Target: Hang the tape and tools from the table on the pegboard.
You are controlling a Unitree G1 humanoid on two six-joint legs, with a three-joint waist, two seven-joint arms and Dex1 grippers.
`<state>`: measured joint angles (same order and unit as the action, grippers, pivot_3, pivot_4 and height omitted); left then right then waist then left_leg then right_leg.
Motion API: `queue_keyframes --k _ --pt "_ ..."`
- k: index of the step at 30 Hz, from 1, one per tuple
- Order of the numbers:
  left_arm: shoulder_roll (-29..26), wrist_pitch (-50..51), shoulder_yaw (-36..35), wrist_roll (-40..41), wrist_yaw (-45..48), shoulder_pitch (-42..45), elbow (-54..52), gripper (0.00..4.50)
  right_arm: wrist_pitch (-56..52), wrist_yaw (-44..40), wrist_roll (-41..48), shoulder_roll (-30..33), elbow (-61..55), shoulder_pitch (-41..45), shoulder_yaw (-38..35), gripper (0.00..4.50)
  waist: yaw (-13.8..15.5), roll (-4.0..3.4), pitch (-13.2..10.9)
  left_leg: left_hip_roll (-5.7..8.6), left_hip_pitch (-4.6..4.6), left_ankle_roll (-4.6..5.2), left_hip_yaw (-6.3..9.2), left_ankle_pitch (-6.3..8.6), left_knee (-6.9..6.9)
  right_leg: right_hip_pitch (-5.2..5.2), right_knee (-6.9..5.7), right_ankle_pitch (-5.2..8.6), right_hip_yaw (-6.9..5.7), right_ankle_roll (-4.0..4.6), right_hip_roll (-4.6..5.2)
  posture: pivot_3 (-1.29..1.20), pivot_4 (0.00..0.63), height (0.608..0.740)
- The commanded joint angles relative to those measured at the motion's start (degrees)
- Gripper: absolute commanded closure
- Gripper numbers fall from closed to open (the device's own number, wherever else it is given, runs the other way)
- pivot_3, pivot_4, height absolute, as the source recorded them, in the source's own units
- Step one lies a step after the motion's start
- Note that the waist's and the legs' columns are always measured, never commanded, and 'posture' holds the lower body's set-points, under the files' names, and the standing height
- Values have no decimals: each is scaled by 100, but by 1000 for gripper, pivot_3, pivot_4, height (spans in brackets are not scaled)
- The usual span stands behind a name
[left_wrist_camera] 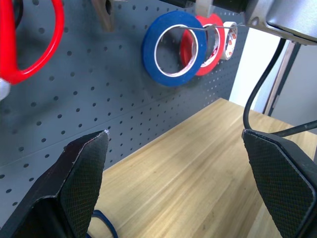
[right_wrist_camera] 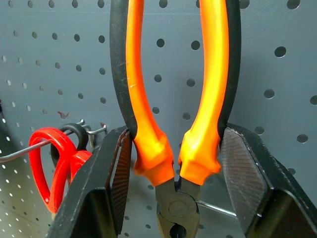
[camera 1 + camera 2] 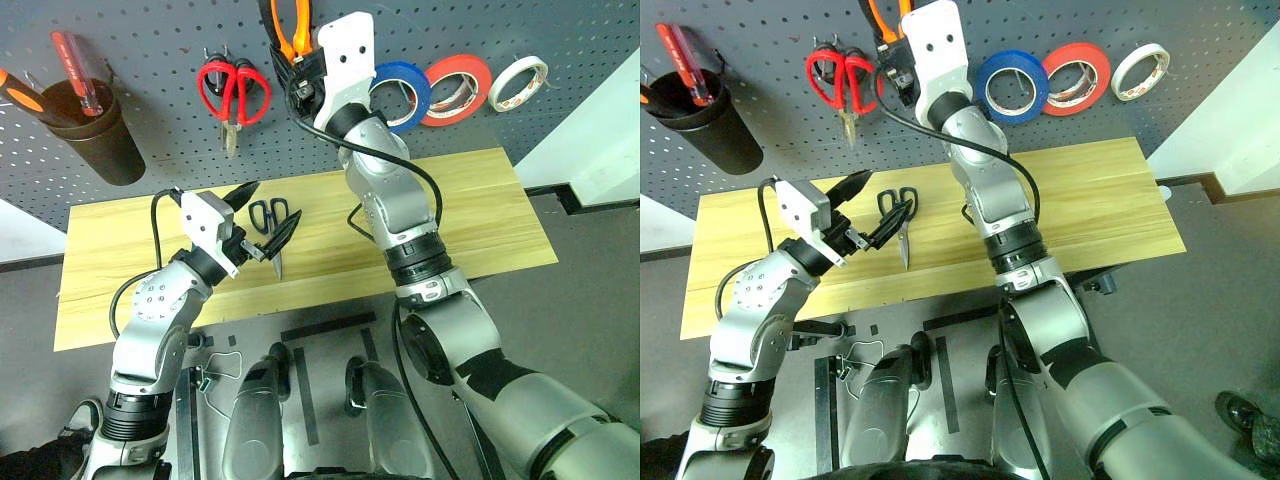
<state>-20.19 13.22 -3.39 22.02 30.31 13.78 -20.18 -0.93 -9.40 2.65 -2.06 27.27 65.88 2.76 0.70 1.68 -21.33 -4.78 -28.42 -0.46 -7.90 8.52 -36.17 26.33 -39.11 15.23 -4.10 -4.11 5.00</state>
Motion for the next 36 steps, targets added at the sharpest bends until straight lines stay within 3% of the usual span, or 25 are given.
queue_keyframes --k 1,15,36 --pt "17 -68 -27 78 16 -25 -179 0 343 52 -28 3 -96 360 -71 2171 0 0 0 0 0 0 0 0 0 0 0 0 0 0 0 68 321 717" --pt "21 -45 -28 92 8 -72 -237 0 618 130 -57 101 500 939 -168 2171 0 0 0 0 0 0 0 0 0 0 0 0 0 0 0 65 326 717" --pt "-8 0 -16 155 -4 -66 -282 0 946 177 -124 299 1060 1151 -260 2171 -1 -1 -1 0 0 0 0 0 1 0 0 0 0 0 1 65 333 717"
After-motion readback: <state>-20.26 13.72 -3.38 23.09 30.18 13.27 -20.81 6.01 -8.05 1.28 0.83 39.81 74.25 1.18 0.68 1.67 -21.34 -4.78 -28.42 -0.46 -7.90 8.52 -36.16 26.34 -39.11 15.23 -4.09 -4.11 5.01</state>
